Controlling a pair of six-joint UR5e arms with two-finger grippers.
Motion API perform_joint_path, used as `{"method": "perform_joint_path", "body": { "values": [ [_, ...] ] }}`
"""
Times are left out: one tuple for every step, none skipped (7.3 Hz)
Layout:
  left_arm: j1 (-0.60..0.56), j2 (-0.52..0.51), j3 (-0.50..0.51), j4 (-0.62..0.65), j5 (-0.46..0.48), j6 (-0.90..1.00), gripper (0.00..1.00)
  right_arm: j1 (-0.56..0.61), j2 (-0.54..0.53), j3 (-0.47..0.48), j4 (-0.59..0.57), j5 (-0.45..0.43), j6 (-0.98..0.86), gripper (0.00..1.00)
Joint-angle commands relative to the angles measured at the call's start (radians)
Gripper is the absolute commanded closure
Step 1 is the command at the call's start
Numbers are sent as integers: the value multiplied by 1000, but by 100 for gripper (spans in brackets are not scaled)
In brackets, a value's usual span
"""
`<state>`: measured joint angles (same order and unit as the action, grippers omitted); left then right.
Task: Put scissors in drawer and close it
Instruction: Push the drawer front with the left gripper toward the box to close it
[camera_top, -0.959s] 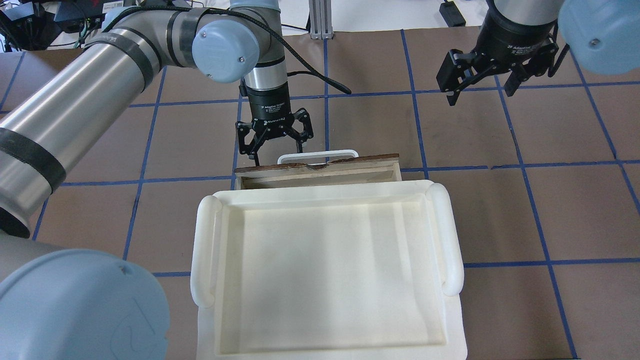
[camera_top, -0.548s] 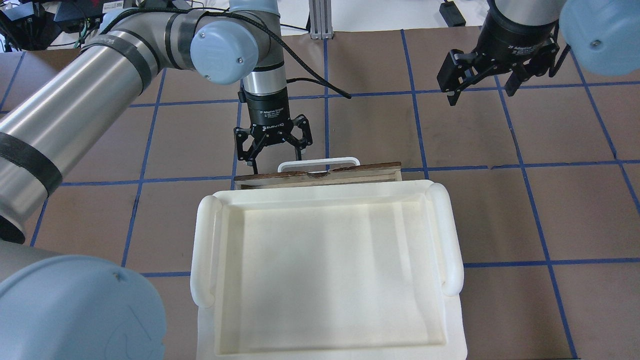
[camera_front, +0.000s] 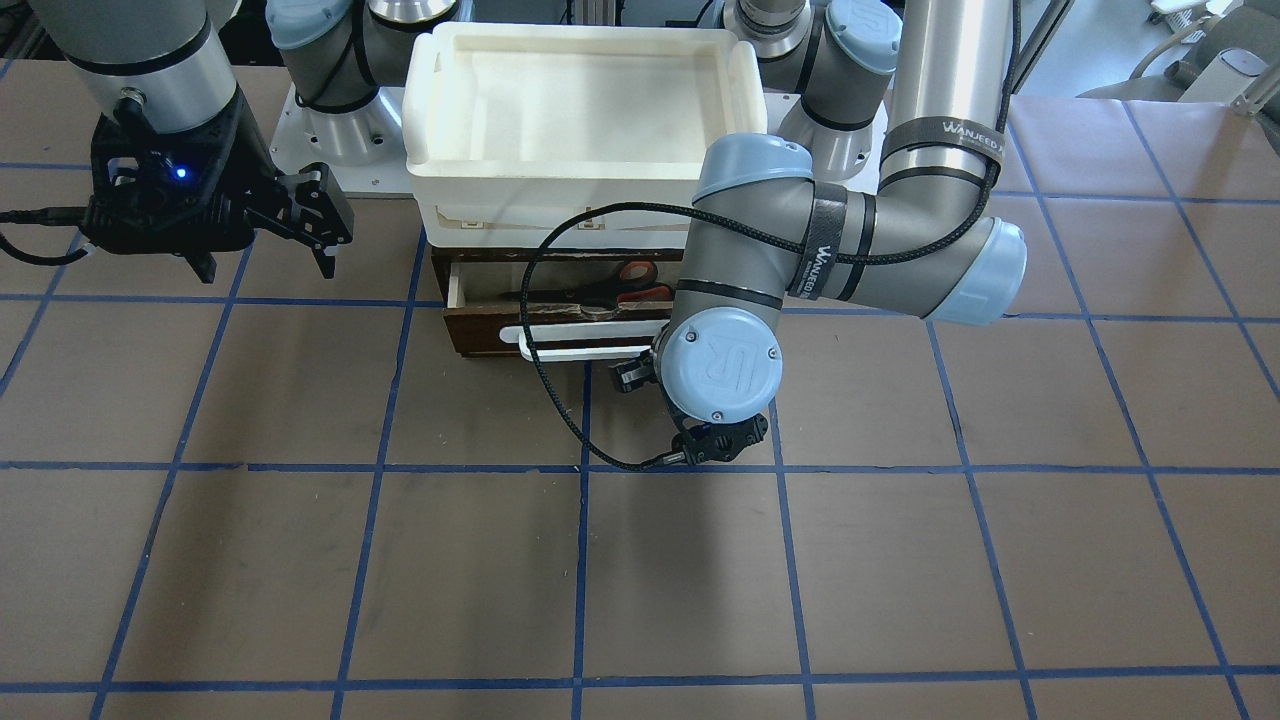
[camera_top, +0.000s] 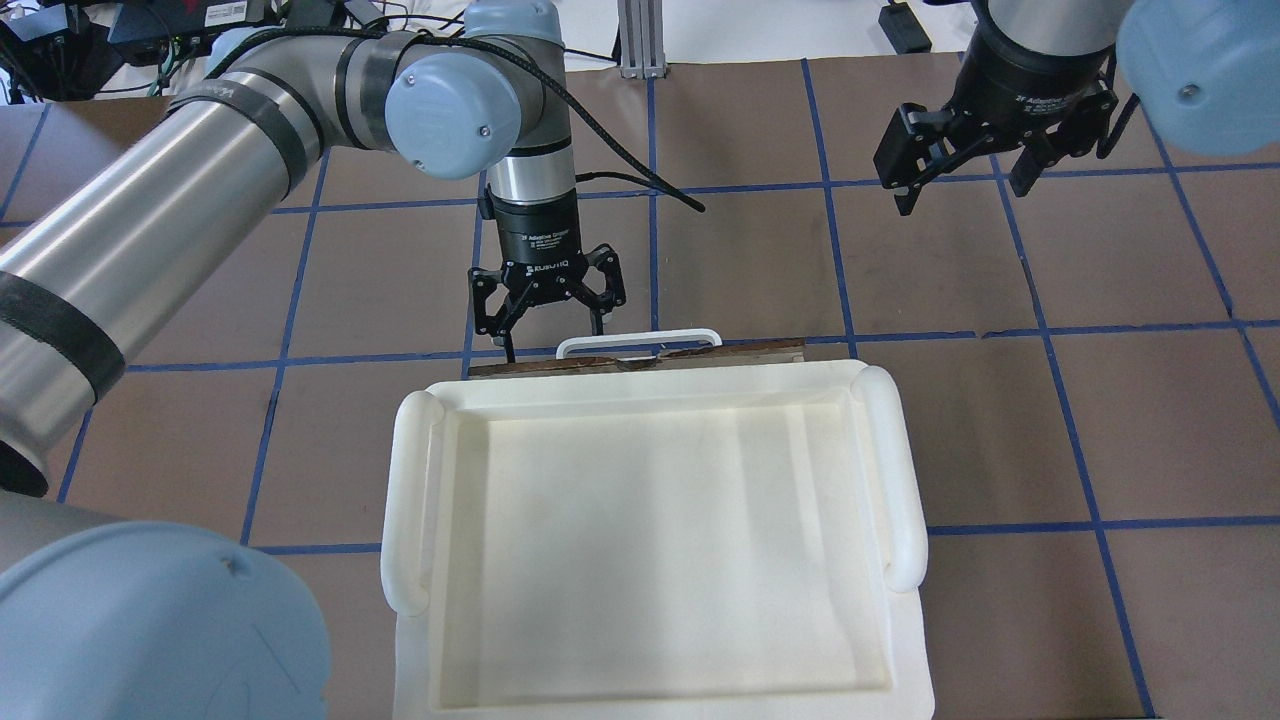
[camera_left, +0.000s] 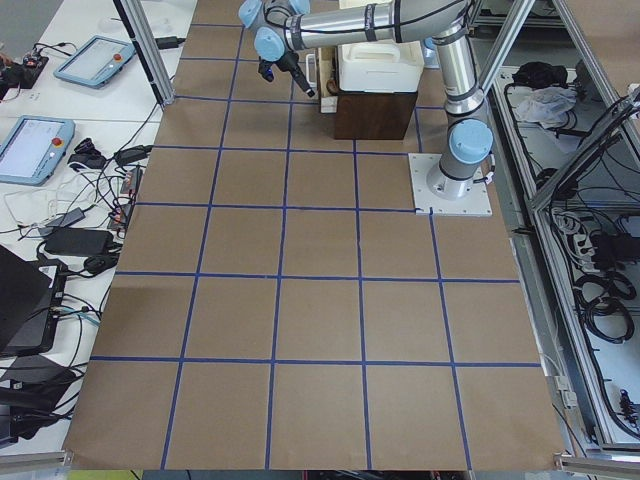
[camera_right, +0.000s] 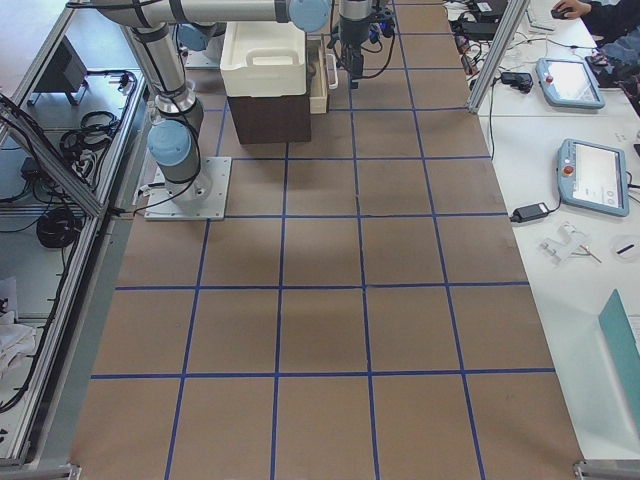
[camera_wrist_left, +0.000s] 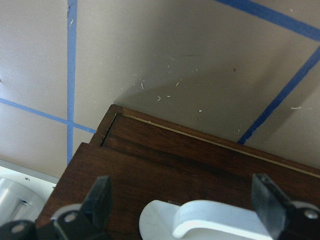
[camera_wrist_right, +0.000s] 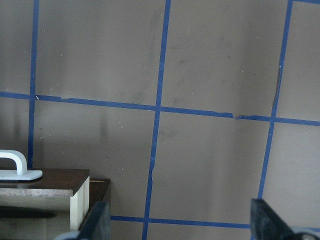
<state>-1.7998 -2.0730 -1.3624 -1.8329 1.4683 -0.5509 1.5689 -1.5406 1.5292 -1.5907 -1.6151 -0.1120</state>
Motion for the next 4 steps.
{"method": "perform_joint_path", "body": {
  "values": [
    [-1, 16, -15, -18, 3, -1, 0, 0, -1, 3, -5, 0, 0, 0],
    [-1, 30, -33, -46, -3, -3, 0, 0, -1, 6, -2, -2, 2, 0],
    [-1, 40, -49, -49, -6, -3, 0, 0, -3, 6, -5, -3, 12, 0],
    [-1, 43, -61, -49, -6, -3, 0, 2, -3, 6, -6, -3, 11, 0]
  ]
}}
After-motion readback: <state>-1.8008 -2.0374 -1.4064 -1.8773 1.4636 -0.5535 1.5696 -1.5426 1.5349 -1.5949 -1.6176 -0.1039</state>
